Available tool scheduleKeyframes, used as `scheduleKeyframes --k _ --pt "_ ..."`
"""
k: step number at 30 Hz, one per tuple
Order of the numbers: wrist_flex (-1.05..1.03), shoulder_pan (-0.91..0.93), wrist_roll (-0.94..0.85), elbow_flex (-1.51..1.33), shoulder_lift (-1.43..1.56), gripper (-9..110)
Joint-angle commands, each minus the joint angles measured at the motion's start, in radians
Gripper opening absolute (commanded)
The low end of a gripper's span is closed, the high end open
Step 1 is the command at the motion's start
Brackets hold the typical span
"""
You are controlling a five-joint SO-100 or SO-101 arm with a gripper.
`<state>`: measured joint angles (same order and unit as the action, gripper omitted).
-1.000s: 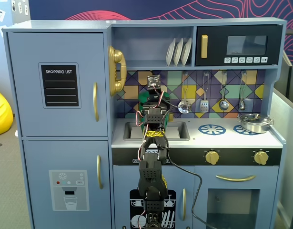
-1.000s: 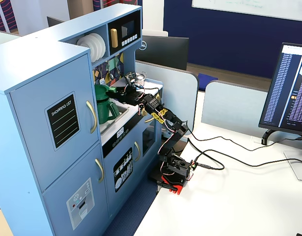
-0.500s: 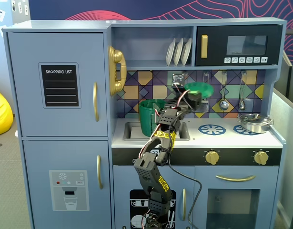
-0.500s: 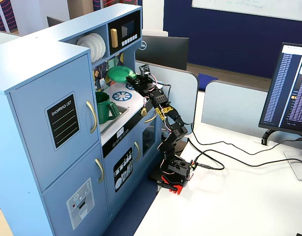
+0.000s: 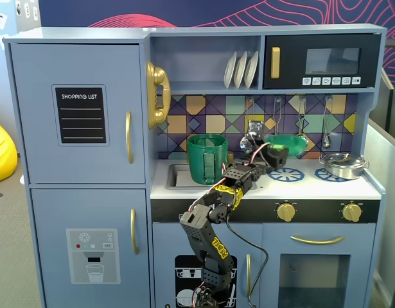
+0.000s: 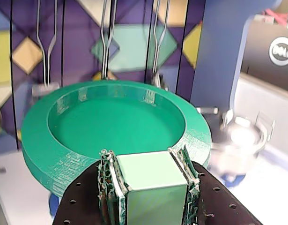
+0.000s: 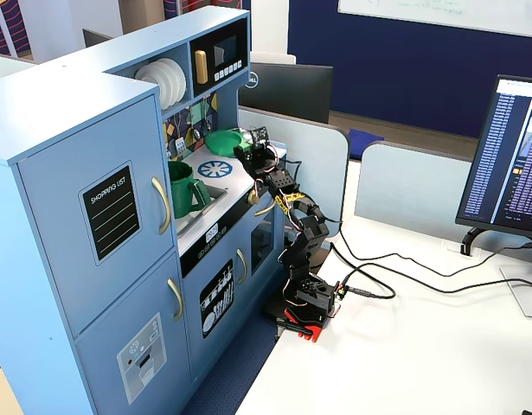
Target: Take off the lid from the green recipient and place it on the counter
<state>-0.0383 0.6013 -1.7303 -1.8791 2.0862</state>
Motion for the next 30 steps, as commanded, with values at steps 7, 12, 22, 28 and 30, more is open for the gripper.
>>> scheduleKeyframes --k 7,12,22,28,30 --pt "0.133 0.018 0.002 -0.137 -0.008 0" --pt "0.160 0.015 0.008 -0.149 -0.046 0" --pt "0.210 0.014 0.006 -0.195 -0.100 0" --pt "0.230 0.005 0.002 -0.230 -0.104 0" --pt "0.232 0.002 0.005 -0.225 -0.107 0"
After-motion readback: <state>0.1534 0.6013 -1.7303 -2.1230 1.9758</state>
